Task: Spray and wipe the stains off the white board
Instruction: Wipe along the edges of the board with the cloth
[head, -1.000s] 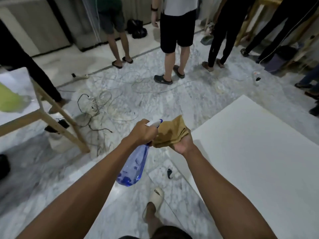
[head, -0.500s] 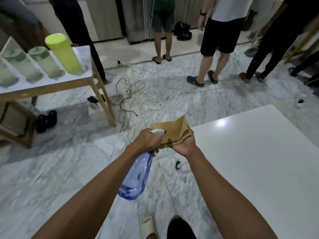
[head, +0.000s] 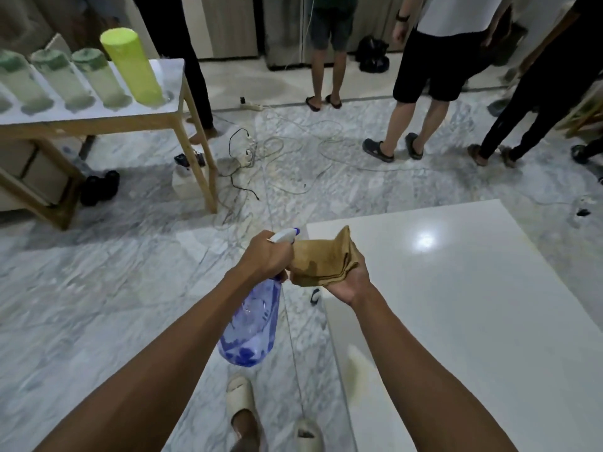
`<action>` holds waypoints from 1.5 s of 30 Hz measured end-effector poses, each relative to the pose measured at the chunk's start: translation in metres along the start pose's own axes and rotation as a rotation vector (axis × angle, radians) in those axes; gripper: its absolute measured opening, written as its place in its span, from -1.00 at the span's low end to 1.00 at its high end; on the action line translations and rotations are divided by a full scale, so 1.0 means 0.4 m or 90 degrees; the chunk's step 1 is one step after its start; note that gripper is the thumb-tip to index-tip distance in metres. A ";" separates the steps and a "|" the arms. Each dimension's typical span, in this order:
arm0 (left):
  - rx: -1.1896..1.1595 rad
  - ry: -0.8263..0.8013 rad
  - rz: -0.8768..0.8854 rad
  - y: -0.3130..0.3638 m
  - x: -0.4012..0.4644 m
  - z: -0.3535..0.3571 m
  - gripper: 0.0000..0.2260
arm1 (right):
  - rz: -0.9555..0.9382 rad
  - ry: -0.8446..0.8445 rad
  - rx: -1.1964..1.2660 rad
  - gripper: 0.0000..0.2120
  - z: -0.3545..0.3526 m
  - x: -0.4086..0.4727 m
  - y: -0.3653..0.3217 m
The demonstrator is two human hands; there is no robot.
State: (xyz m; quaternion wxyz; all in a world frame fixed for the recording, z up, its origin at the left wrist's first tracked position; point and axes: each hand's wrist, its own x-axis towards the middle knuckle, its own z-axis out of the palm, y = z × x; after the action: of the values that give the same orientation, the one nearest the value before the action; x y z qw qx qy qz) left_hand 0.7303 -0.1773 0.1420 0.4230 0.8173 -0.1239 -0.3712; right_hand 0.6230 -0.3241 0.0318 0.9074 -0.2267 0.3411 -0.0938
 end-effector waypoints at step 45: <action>-0.049 0.041 -0.112 -0.389 0.185 0.070 -0.78 | -0.409 0.085 -1.294 -0.36 -0.187 0.574 -0.031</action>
State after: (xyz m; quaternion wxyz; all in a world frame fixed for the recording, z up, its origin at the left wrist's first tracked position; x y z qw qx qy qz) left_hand 0.7443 -0.1372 -0.0272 0.4240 0.8196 -0.0236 -0.3847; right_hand 0.7453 -0.4357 -0.1443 0.2053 -0.9507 0.2323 -0.0126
